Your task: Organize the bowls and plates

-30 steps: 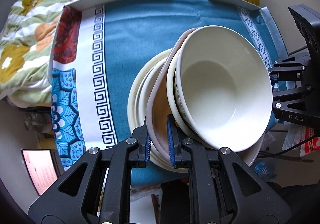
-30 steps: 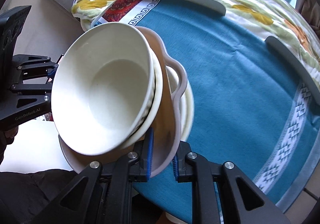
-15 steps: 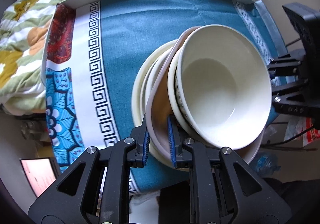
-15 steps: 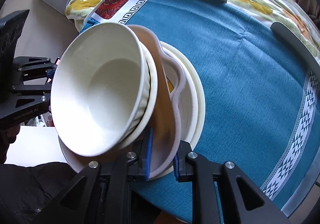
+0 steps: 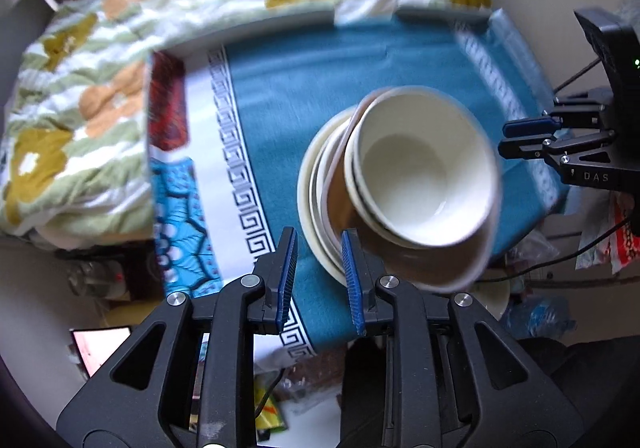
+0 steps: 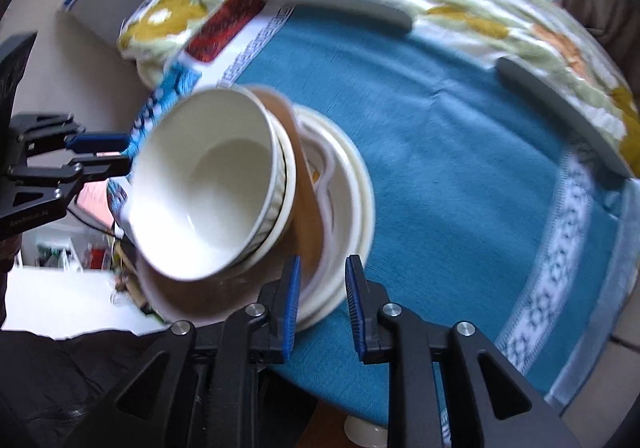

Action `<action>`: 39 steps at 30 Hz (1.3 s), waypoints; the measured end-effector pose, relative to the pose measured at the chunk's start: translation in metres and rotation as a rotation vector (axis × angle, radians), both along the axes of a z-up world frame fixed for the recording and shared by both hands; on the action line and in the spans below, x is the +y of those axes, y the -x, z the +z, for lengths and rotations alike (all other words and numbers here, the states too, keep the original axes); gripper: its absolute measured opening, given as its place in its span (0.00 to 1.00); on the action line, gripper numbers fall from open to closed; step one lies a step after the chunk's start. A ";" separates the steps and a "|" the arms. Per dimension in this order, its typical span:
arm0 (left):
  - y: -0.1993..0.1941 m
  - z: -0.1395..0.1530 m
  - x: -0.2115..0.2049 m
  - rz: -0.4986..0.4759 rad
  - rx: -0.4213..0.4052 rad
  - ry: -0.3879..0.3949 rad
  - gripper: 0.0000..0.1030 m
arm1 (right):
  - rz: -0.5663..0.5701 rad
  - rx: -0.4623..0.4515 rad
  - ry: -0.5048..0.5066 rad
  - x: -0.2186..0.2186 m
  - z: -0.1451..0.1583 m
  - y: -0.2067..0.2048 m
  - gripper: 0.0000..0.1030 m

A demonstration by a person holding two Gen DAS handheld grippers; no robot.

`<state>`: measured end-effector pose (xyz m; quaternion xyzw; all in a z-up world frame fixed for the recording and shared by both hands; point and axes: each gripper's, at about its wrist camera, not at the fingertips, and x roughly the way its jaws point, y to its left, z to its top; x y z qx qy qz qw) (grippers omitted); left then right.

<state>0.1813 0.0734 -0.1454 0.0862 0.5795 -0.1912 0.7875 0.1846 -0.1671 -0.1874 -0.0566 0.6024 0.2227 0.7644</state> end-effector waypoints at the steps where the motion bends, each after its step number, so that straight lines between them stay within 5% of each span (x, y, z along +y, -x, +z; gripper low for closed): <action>1: 0.008 0.018 0.003 0.017 -0.047 0.014 0.20 | -0.034 -0.037 -0.023 -0.006 0.016 0.009 0.20; 5: 0.038 0.074 0.005 0.094 -0.212 0.089 0.21 | -0.159 -0.181 -0.068 -0.021 0.070 0.044 0.20; 7: 0.056 0.104 0.001 0.140 -0.298 0.145 0.29 | -0.200 -0.285 -0.071 -0.024 0.102 0.067 0.20; 8: 0.063 0.116 -0.002 0.157 -0.339 0.156 0.43 | -0.217 -0.320 -0.080 -0.025 0.114 0.074 0.22; 9: 0.071 0.127 -0.004 0.171 -0.385 0.160 0.61 | -0.246 -0.368 -0.086 -0.027 0.130 0.085 0.29; 11: 0.093 0.152 -0.011 0.199 -0.512 0.170 0.79 | -0.294 -0.454 -0.094 -0.032 0.156 0.102 0.46; 15: 0.126 0.183 -0.025 0.246 -0.696 0.187 1.00 | -0.377 -0.603 -0.108 -0.043 0.195 0.134 0.87; 18: 0.143 0.191 -0.036 0.286 -0.762 0.217 1.00 | -0.418 -0.709 -0.084 -0.048 0.210 0.155 0.99; 24: 0.157 0.182 -0.054 0.296 -0.767 0.183 1.00 | -0.519 -0.825 -0.049 -0.059 0.206 0.182 0.99; 39: 0.168 0.184 -0.077 0.254 -0.797 0.119 1.00 | -0.546 -0.816 -0.052 -0.065 0.195 0.190 0.99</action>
